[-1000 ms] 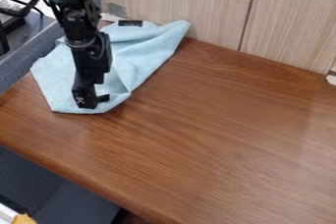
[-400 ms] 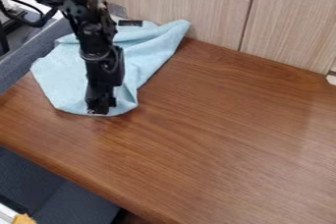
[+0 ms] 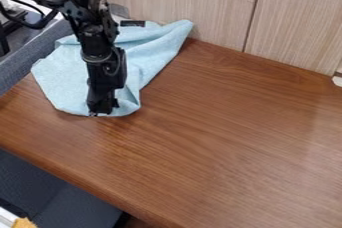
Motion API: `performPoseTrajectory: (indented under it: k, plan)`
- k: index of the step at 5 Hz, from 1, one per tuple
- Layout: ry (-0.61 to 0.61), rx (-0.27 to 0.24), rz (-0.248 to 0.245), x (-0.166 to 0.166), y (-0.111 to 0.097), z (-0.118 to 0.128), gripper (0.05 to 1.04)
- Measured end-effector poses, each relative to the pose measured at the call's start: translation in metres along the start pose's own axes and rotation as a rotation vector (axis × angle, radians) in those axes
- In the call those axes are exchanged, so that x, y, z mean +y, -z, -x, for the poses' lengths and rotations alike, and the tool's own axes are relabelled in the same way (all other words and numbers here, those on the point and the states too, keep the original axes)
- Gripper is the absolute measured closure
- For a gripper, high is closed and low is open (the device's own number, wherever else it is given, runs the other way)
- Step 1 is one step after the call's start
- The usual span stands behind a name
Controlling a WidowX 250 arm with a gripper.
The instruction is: Fold the cloth from bottom right to top left
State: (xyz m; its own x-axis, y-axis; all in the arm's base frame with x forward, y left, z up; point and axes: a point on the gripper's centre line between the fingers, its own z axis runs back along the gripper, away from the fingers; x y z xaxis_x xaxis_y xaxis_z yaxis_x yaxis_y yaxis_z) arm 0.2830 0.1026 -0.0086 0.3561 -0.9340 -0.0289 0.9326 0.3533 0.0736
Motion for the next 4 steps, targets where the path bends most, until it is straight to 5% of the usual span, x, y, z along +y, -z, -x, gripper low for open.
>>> performPoseTrajectory:
  k: [2, 4]
  plan:
    - [0.004, -0.01, -0.072, 0.002, -0.025, -0.001, 0.999]
    - [-0.053, -0.043, -0.203, 0.056, -0.057, -0.001, 0.999]
